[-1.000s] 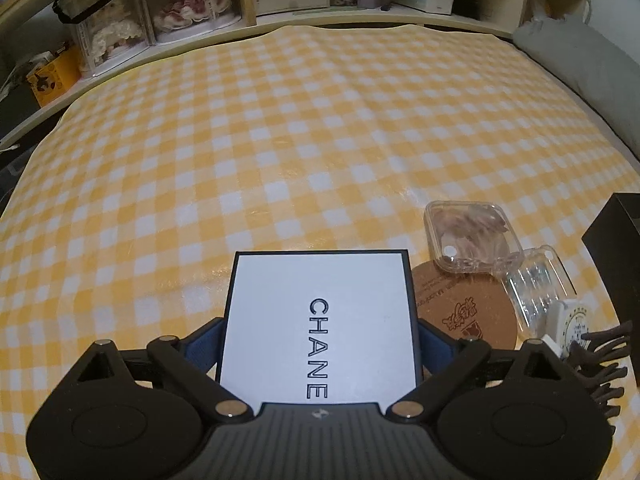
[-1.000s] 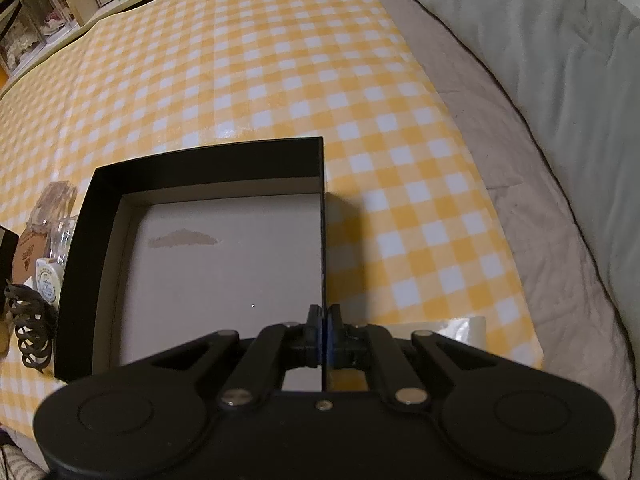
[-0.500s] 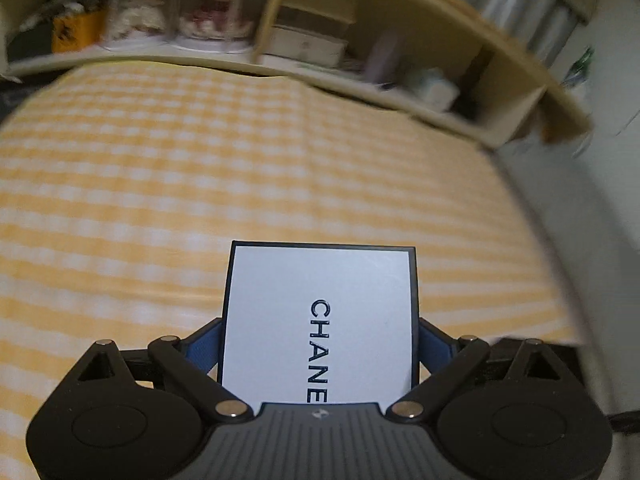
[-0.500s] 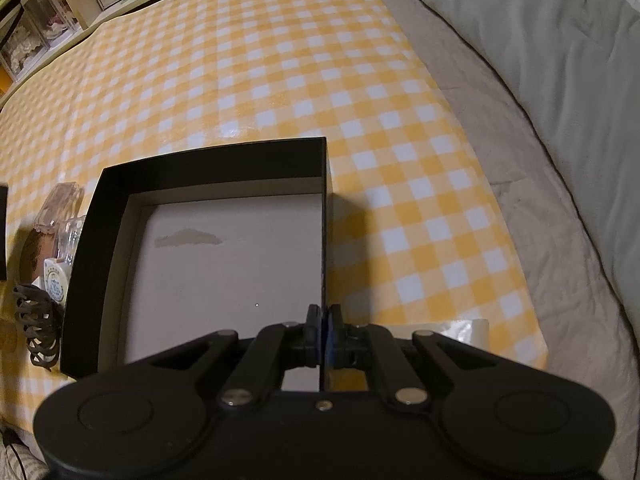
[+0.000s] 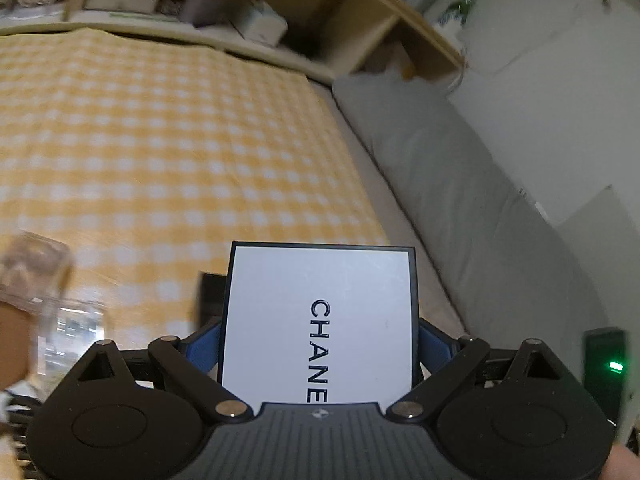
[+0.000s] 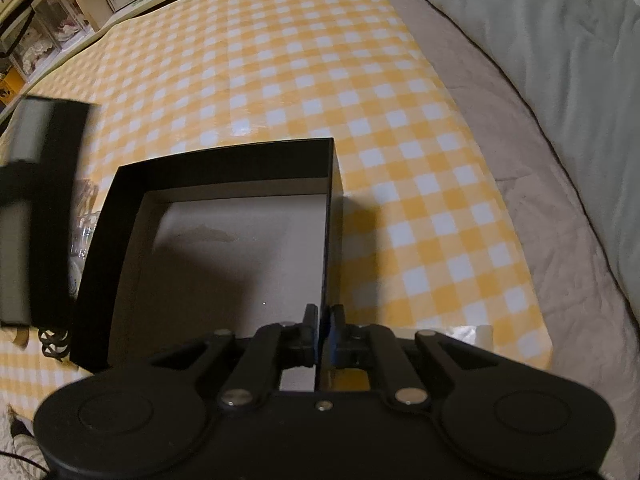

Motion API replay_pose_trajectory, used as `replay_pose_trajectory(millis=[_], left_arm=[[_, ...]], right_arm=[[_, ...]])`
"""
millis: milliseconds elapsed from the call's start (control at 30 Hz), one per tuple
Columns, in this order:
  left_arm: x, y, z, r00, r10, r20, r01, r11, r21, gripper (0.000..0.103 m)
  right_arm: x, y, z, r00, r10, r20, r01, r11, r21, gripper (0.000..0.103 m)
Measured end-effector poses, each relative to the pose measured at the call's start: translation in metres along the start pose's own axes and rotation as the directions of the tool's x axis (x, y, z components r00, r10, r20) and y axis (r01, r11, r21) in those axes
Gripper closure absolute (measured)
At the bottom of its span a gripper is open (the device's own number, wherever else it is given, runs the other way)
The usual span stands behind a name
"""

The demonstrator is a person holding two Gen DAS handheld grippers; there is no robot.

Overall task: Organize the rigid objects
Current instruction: 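Lower the CHANEL box into the black box with the left tool and release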

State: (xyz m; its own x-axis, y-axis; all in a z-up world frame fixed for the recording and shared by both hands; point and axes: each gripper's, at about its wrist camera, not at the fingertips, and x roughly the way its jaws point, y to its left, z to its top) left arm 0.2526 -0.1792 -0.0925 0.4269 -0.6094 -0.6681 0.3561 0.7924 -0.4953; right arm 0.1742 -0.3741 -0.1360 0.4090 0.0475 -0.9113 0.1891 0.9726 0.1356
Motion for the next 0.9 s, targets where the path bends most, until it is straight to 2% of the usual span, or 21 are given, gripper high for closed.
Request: replay_pose_trajectory(millis=[133, 300, 433, 500, 533, 667, 767, 867, 900], left_arm=[[0.035, -0.011, -0.01, 0.998, 0.026, -0.056, -0.027, 0.999, -0.027, 0.008], [0.067, -0.027, -0.021, 0.991, 0.064, -0.115, -0.062, 0.998, 0.018, 0.008], [0.09, -0.029, -0.024, 0.986, 0.116, -0.118, -0.113, 0.993, 0.034, 0.008], [0.1, -0.029, -0.02, 0.987, 0.112, -0.116, -0.11, 0.994, 0.022, 0.007], [0.104, -0.032, -0.017, 0.987, 0.114, -0.114, -0.112, 0.993, 0.028, 0.006], [0.104, -0.035, -0.019, 0.991, 0.061, -0.116, -0.059, 0.998, 0.028, 0.005], [0.092, -0.029, -0.02, 0.993, 0.042, -0.114, -0.04, 0.999, 0.021, 0.005], [0.078, -0.016, -0.024, 0.994, 0.027, -0.107, -0.028, 1.0, -0.004, 0.012], [0.071, -0.012, -0.025, 0.995, 0.023, -0.099, -0.024, 1.0, -0.015, 0.021]], right_arm=[[-0.005, 0.004, -0.005, 1.0, 0.001, 0.009, -0.001, 0.999, -0.038, 0.095], [-0.007, 0.002, -0.007, 1.0, 0.02, -0.005, -0.02, 0.999, -0.049, 0.082], [-0.01, 0.007, -0.008, 1.0, -0.011, -0.004, 0.01, 0.996, -0.089, 0.082], [-0.013, 0.01, -0.008, 1.0, 0.007, 0.004, -0.007, 0.993, -0.115, 0.081], [-0.013, 0.012, -0.009, 1.0, 0.012, 0.004, -0.011, 0.992, -0.126, 0.084], [-0.01, 0.01, -0.008, 1.0, -0.008, -0.001, 0.008, 0.991, -0.135, 0.096], [-0.011, 0.0, -0.008, 1.0, 0.029, 0.005, -0.028, 0.995, -0.097, 0.097], [-0.009, -0.005, -0.007, 0.999, 0.045, 0.012, -0.044, 0.996, -0.074, 0.097], [-0.009, -0.004, -0.007, 0.999, 0.045, 0.015, -0.044, 0.996, -0.072, 0.097]])
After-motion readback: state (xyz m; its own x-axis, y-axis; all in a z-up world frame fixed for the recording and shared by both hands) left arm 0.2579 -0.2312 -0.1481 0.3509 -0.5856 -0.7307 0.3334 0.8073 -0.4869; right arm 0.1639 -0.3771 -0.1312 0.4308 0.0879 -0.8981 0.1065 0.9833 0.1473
